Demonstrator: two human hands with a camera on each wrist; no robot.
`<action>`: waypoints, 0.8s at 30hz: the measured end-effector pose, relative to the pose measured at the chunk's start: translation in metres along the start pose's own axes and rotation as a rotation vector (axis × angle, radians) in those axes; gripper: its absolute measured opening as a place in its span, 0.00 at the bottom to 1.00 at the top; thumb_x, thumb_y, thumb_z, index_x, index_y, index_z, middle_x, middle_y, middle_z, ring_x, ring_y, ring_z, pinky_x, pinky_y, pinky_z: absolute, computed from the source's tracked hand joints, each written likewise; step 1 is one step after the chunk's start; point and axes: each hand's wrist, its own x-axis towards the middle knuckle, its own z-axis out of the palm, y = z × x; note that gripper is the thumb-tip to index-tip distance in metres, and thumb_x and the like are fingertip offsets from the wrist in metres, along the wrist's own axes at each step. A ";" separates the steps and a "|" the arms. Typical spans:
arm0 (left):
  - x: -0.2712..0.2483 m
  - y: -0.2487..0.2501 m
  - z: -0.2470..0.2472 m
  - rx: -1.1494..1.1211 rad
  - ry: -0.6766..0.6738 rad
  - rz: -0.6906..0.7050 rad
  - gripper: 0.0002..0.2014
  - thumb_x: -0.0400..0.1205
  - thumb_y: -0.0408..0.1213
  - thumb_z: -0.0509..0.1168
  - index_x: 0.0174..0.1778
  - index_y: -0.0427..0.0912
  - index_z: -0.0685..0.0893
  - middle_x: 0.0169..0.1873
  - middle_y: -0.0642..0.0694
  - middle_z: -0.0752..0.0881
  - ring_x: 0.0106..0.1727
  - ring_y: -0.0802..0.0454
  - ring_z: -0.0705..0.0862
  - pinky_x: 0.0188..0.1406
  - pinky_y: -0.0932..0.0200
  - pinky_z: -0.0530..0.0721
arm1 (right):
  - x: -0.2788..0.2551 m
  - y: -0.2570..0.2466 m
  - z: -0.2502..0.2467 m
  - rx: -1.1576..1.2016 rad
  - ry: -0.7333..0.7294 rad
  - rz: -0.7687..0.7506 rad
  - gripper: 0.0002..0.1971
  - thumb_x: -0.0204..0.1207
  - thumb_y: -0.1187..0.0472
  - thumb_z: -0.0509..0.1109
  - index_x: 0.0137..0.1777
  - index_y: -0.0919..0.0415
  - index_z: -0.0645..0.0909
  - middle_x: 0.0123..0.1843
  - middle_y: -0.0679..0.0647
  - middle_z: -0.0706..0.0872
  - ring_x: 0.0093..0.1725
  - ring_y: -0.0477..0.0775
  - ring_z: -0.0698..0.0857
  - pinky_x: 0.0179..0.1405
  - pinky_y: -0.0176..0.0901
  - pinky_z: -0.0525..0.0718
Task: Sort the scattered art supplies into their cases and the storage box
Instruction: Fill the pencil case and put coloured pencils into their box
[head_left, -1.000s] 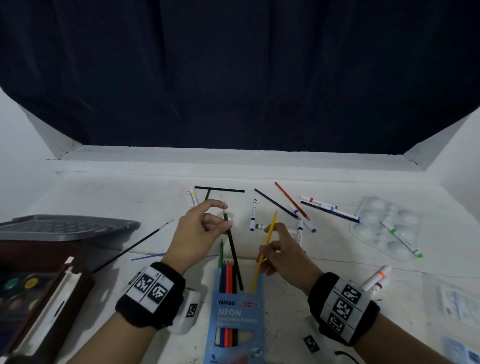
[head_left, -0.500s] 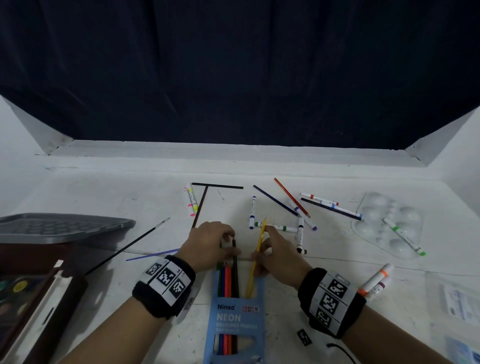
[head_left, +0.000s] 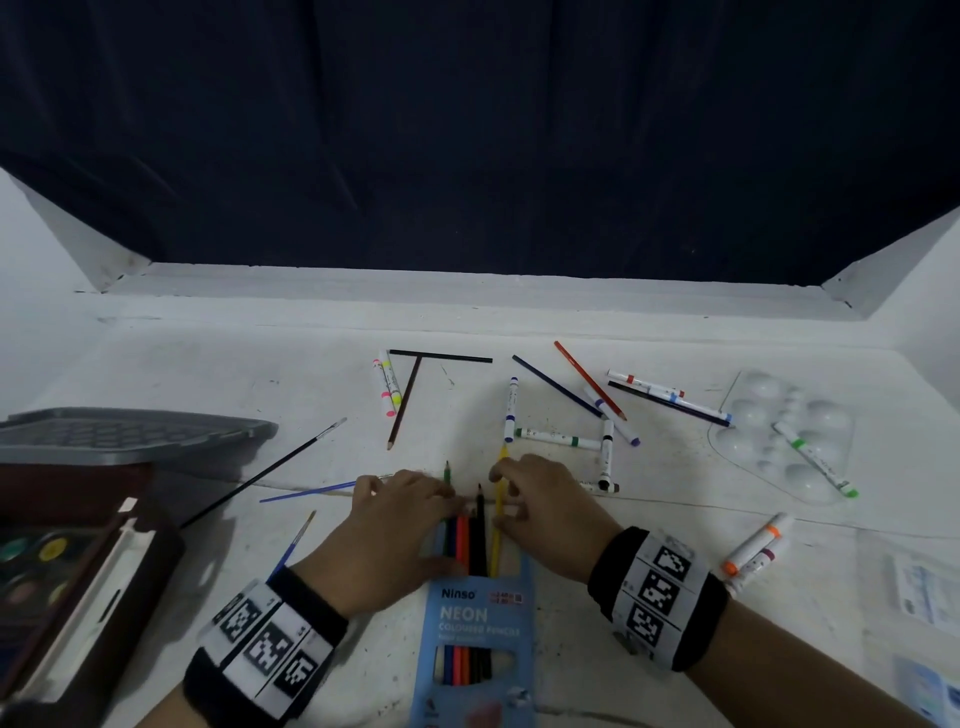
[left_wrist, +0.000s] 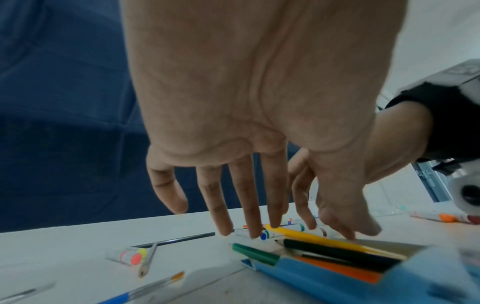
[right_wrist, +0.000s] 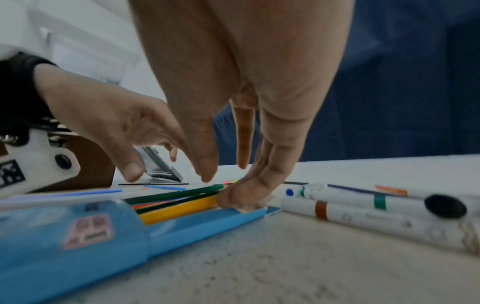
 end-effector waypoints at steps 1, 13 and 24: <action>-0.005 -0.002 0.003 0.000 -0.024 0.024 0.34 0.79 0.69 0.56 0.82 0.63 0.65 0.80 0.62 0.68 0.82 0.59 0.59 0.72 0.49 0.58 | 0.000 0.000 0.000 -0.077 -0.017 -0.036 0.20 0.78 0.61 0.70 0.70 0.56 0.75 0.59 0.55 0.77 0.56 0.57 0.80 0.57 0.53 0.81; -0.015 -0.002 0.020 0.078 0.004 0.075 0.43 0.74 0.72 0.50 0.84 0.55 0.65 0.83 0.57 0.67 0.86 0.48 0.61 0.74 0.35 0.59 | -0.019 -0.012 0.024 -0.523 -0.205 -0.375 0.11 0.79 0.73 0.62 0.52 0.66 0.85 0.55 0.60 0.85 0.57 0.62 0.81 0.60 0.53 0.82; -0.010 0.001 0.014 0.113 -0.127 0.014 0.41 0.77 0.73 0.53 0.86 0.60 0.59 0.85 0.63 0.59 0.86 0.55 0.52 0.71 0.44 0.46 | -0.032 -0.012 0.007 -0.111 -0.154 -0.318 0.14 0.83 0.69 0.60 0.63 0.63 0.85 0.56 0.58 0.87 0.52 0.56 0.84 0.53 0.47 0.81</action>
